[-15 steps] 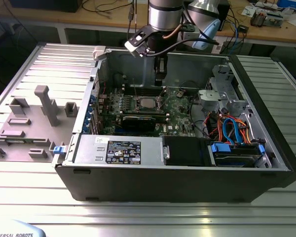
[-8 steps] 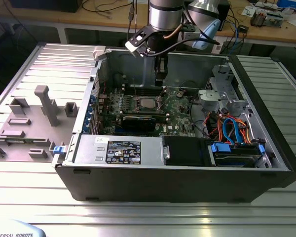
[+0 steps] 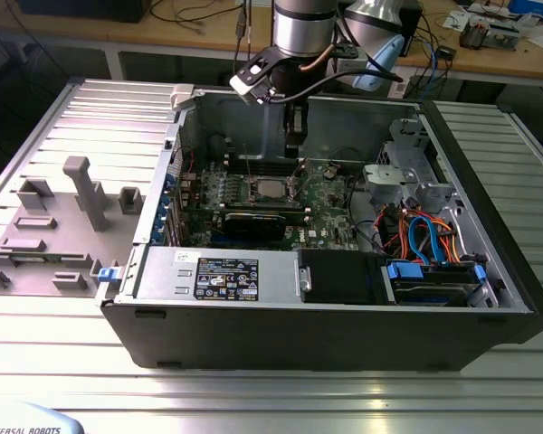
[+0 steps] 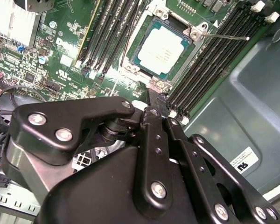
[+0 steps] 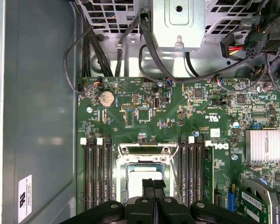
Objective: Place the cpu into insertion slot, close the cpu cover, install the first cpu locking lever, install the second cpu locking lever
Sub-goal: 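Close the cpu cover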
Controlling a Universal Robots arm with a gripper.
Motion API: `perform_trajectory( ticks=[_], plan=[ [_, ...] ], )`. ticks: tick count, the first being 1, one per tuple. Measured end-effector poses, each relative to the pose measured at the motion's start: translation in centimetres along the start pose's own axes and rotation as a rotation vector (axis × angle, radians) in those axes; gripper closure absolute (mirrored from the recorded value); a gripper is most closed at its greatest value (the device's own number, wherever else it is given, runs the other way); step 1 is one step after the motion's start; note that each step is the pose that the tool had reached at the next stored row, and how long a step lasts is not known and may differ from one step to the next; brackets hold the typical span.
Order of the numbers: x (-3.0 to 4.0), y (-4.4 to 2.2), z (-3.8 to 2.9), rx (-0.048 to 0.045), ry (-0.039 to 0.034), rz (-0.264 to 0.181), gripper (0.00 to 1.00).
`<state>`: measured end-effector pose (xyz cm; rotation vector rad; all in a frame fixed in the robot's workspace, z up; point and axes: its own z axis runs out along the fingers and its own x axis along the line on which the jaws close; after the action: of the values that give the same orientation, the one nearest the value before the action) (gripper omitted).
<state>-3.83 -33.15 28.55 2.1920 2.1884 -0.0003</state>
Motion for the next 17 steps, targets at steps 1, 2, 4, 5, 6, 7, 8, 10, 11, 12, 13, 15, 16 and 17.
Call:
perform_trajectory(
  ticks=[1,2,4,5,6,7,8,10,11,12,13,15,16,17],
  plan=[
    [0.00,0.13,0.00,0.0001,0.0000,0.000,0.89],
    [0.00,0.81,0.04,0.0014,0.0000,0.000,0.89],
    [0.00,1.61,0.09,0.0040,0.0000,0.000,0.89],
    [0.00,2.12,0.13,0.0058,0.0002,0.000,0.89],
    [0.00,2.46,0.17,0.0069,0.0002,0.000,0.89],
    [0.01,2.84,0.20,0.0082,0.0001,0.000,0.89],
    [0.01,3.11,0.23,0.0092,0.0000,0.000,0.89],
    [0.01,3.96,0.35,0.0113,-0.0001,-0.001,0.89],
    [0.01,4.14,0.38,0.0118,-0.0001,0.000,0.89],
    [0.01,4.31,0.41,0.0121,-0.0001,0.000,0.89],
    [0.02,4.44,0.44,0.0126,-0.0002,-0.001,0.89],
    [0.02,4.44,0.45,0.0126,0.0000,0.000,0.89],
    [0.02,4.46,0.45,0.0126,0.0000,0.000,0.89],
    [0.02,4.47,0.45,0.0126,0.0000,0.000,0.89]
  ],
)
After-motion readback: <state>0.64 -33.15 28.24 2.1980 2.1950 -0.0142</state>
